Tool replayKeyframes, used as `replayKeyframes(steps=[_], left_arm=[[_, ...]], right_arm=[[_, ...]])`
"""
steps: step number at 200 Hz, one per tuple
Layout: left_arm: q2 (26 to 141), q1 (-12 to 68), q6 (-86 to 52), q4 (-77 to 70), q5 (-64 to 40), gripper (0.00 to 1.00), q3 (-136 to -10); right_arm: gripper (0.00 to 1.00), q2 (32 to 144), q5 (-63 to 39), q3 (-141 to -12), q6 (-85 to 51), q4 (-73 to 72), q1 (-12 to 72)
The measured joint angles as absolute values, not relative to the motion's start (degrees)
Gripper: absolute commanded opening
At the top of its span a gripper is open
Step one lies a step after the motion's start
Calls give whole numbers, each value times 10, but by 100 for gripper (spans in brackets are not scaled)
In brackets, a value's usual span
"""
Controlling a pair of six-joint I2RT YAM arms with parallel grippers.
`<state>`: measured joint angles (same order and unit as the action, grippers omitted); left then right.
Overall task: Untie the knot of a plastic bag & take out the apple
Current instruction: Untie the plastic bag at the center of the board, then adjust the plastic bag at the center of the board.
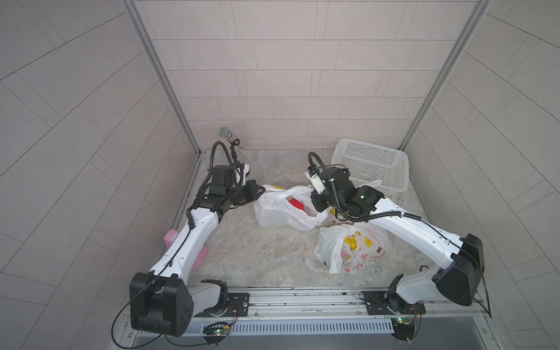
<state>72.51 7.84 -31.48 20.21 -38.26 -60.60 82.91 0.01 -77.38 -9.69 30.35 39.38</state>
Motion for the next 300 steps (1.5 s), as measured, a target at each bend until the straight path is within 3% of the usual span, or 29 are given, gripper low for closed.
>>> replayKeyframes(steps=[28, 51, 62, 75, 89, 103, 127, 167, 207, 220, 247, 281, 300], left_arm=[[778, 75, -310, 204, -392, 0, -705], [772, 84, -306, 192, -407, 1, -705], [759, 88, -310, 174, -412, 16, -672], [741, 92, -324, 147, -423, 25, -613], [719, 91, -343, 123, -438, 42, -544], [686, 82, -361, 123, -442, 60, -498], [615, 51, -368, 154, -425, 79, -499], [583, 40, -350, 203, -354, 82, -561], [708, 40, -363, 211, -324, 81, -550], [751, 40, -366, 215, -323, 66, -550], [808, 53, -377, 211, -336, 62, -551], [824, 128, -378, 208, -332, 62, -547], [815, 166, -382, 190, -335, 52, -521]], right_arm=[[0, 822, -34, -793, -138, 272, 310], [0, 759, -74, -698, -184, 195, 294], [0, 718, -88, -627, -210, 160, 305], [7, 674, -94, -538, -239, 125, 331], [12, 641, -86, -462, -264, 111, 361], [27, 608, -81, -404, -286, 113, 381], [40, 545, -57, -371, -298, 148, 383], [46, 470, -34, -398, -303, 209, 386], [46, 408, -19, -434, -302, 268, 439], [45, 408, -12, -444, -298, 270, 479], [44, 460, -17, -475, -284, 252, 555], [44, 576, -23, -493, -274, 212, 564], [43, 610, -13, -483, -274, 195, 564]])
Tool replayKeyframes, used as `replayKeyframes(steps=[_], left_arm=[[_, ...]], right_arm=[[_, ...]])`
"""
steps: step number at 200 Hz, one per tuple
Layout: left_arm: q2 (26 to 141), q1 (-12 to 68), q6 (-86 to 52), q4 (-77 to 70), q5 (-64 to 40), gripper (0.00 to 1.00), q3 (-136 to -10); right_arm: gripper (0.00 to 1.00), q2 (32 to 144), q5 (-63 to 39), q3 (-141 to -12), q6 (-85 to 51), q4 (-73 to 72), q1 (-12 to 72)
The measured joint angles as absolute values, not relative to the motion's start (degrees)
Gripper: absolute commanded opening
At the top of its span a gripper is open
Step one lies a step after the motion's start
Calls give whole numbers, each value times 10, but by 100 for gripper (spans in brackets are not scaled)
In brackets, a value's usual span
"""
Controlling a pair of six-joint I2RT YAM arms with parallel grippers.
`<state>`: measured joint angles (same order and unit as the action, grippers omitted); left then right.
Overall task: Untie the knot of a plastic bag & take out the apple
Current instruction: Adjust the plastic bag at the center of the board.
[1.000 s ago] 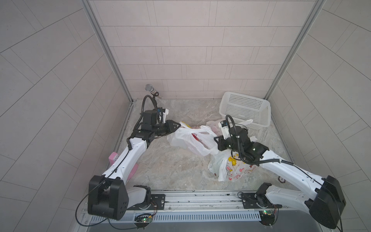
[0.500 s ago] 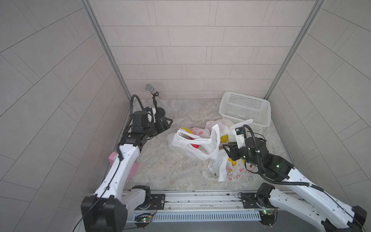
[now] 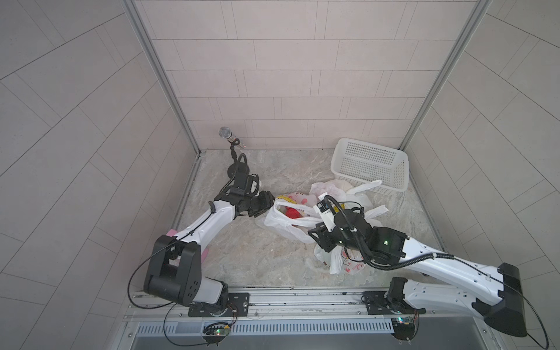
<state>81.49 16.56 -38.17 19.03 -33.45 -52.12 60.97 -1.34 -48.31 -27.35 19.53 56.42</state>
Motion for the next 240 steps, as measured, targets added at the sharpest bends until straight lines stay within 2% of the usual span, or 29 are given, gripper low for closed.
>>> replayKeyframes(steps=[14, 66, 70, 94, 104, 141, 183, 206, 219, 231, 240], left_arm=[[801, 178, -387, 190, -336, 52, -496], [686, 164, -371, 248, -270, 81, -464], [680, 162, -366, 251, -263, 86, -464], [672, 139, -362, 263, -228, 90, -466], [680, 131, -364, 262, -217, 99, -466], [745, 116, -375, 235, -219, 100, -476], [798, 103, -377, 206, -230, 90, -477], [813, 105, -373, 179, -244, 76, -477], [825, 110, -369, 169, -255, 62, -477], [833, 112, -369, 163, -261, 57, -477], [836, 114, -365, 159, -267, 44, -477]], right_arm=[[43, 614, -9, -469, -274, 178, 564], [43, 611, -17, -394, -299, 110, 564], [42, 611, -19, -387, -302, 106, 564], [42, 606, -25, -351, -316, 96, 568], [42, 601, -26, -339, -320, 96, 569], [42, 561, -28, -330, -318, 130, 575], [42, 484, -19, -394, -293, 198, 577], [43, 505, -8, -459, -269, 197, 577], [43, 542, -8, -497, -255, 191, 577], [43, 588, -11, -531, -244, 174, 578], [43, 626, -13, -550, -239, 160, 578]])
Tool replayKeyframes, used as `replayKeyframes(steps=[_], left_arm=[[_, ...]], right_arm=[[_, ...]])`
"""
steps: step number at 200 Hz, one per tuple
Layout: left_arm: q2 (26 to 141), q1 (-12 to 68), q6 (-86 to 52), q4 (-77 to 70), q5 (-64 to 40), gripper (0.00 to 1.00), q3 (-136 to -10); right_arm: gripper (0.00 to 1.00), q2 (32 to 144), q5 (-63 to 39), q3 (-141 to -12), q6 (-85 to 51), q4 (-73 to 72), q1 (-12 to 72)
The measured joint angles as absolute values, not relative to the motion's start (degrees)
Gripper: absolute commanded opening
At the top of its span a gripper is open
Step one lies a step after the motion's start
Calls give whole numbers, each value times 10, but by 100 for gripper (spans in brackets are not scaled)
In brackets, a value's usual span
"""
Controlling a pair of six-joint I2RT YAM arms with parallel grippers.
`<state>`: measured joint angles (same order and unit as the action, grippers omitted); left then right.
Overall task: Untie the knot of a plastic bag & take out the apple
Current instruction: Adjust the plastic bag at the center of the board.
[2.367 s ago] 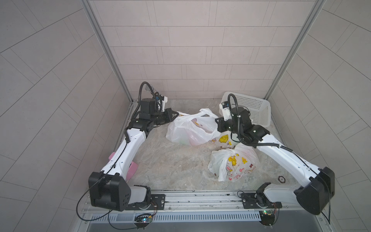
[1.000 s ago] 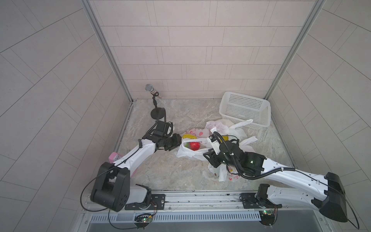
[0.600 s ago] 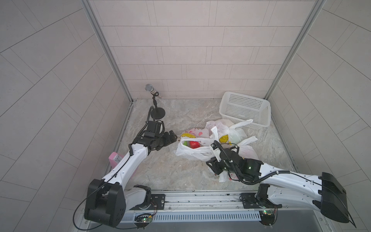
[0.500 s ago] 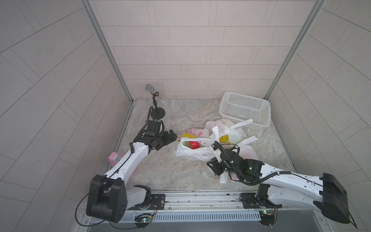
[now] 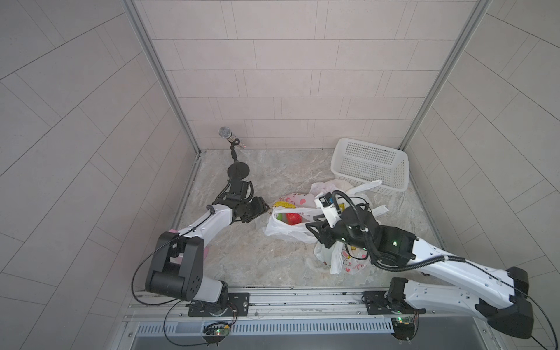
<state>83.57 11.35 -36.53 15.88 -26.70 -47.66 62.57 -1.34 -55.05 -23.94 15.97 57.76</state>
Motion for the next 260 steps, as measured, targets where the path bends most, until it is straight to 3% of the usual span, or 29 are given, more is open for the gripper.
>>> replayKeyframes(steps=[16, 26, 77, 102, 132, 186, 199, 209, 225, 234, 249, 260], left_arm=[[836, 114, -371, 150, -276, 33, -473], [836, 114, -368, 147, -281, 32, -472], [835, 109, -352, 193, -274, 69, -489], [840, 106, -341, 208, -249, 83, -519], [884, 106, -335, 201, -234, 99, -535], [931, 106, -334, 190, -232, 100, -505], [931, 107, -334, 180, -233, 94, -501], [931, 107, -334, 175, -234, 82, -501], [931, 107, -335, 166, -238, 43, -499], [933, 107, -333, 163, -243, 28, -498], [934, 108, -334, 157, -256, 12, -498], [934, 109, -331, 156, -264, 7, -500]], right_arm=[[43, 697, -17, -568, -236, 137, 577], [41, 732, -16, -570, -237, 127, 576], [38, 846, -9, -530, -255, 40, 569], [48, 888, 8, -529, -271, 7, 569], [50, 922, 18, -528, -291, -10, 575], [51, 914, 25, -457, -386, -51, 628], [50, 914, 25, -451, -396, -50, 628], [49, 914, 25, -451, -399, -49, 628], [46, 903, 30, -450, -399, -39, 628], [44, 889, 39, -448, -399, -29, 628], [44, 853, 59, -444, -394, -16, 626], [43, 828, 72, -443, -390, -10, 622]])
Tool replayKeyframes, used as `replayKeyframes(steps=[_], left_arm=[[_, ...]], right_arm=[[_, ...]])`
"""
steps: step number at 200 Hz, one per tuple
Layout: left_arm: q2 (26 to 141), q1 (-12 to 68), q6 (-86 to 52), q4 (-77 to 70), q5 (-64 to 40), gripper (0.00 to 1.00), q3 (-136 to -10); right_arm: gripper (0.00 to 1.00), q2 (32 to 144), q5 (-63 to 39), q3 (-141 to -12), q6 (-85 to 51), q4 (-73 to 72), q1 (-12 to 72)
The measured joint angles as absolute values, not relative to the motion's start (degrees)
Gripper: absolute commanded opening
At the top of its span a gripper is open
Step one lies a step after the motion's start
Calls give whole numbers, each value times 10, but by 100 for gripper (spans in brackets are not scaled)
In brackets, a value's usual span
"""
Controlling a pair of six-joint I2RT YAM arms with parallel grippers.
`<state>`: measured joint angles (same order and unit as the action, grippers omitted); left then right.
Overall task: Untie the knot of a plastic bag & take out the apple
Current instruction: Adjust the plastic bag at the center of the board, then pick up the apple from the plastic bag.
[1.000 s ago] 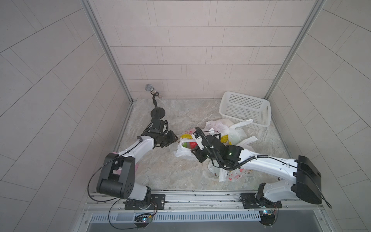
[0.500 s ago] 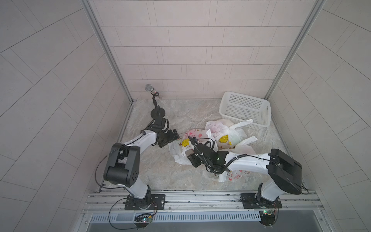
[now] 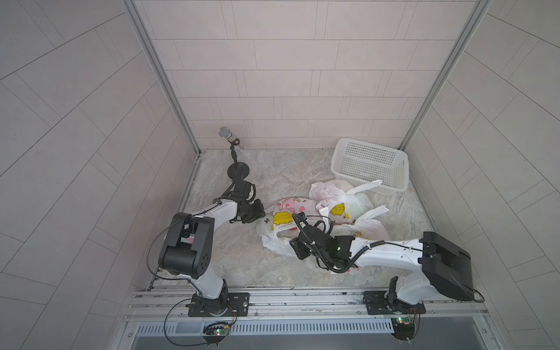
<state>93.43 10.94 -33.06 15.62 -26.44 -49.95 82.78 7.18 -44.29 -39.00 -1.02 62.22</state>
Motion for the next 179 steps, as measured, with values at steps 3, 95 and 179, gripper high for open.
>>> replayKeyframes(steps=[3, 95, 179], left_arm=[[934, 111, -335, 157, -266, 7, -500], [839, 165, -323, 197, -271, 0, -534], [910, 154, -325, 156, -308, 0, -501]], right_arm=[[42, 821, 76, -443, -390, -9, 620], [52, 831, 97, -505, -338, 16, 594], [68, 990, 10, -586, -295, -17, 581]])
